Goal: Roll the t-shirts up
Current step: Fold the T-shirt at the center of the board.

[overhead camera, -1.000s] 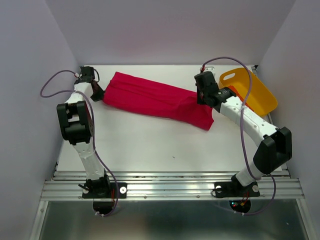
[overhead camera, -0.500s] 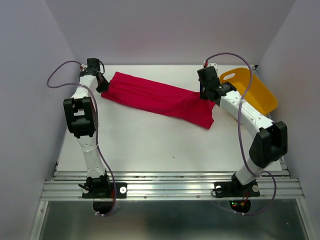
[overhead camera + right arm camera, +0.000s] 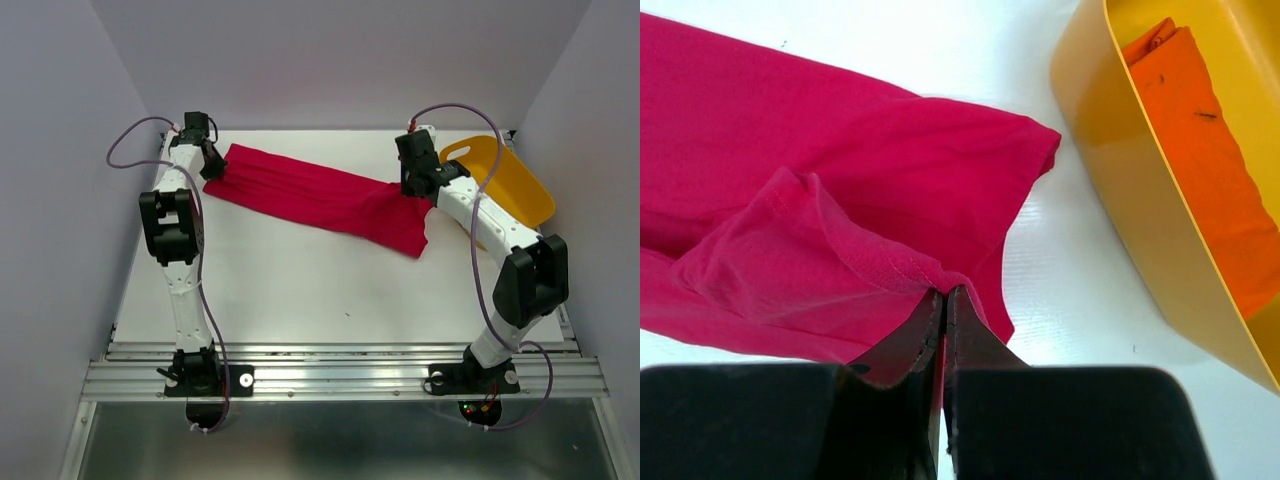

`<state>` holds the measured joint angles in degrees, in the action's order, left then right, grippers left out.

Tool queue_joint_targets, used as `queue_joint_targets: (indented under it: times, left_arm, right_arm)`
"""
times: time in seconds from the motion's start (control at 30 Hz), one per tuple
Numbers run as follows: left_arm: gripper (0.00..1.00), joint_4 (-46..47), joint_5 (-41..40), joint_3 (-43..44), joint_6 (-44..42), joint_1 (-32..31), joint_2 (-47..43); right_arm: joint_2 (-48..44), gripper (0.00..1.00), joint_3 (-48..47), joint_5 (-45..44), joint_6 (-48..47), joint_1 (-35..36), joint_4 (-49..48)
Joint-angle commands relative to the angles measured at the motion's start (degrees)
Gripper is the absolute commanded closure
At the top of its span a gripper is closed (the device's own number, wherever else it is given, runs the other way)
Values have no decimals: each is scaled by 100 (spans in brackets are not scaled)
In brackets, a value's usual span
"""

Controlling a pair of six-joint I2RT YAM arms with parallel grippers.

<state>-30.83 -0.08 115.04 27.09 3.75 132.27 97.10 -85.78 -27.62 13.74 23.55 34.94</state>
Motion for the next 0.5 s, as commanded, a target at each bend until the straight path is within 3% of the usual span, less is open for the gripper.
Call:
queue_joint_targets:
  times: [0.0,0.03,0.17,0.2,0.27,0.47]
  left_arm:
    - [100,-186,-19,579,-72,-32,140]
    - [100,-213,-19,641,-90,-32,194]
    - [71,-362,105,940,-99,-41,352]
    - [52,-388,87,976,-108,-32,318]
    - [33,-380,69,950,-116,-41,230]
    - [32,-223,-352,398,-90,-58,-445]
  right_arm:
    - [-7,99,-229,-121,-64,-88,-338]
    - [11,99,-220,-112,-64,-88,-339]
    - [46,99,-185,-77,-64,-140,-365]
    - [46,99,-185,-77,-64,-140,-374]
    - [46,99,-159,-51,-64,-140,-374]
    - [28,99,-97,-7,-64,-140,-435]
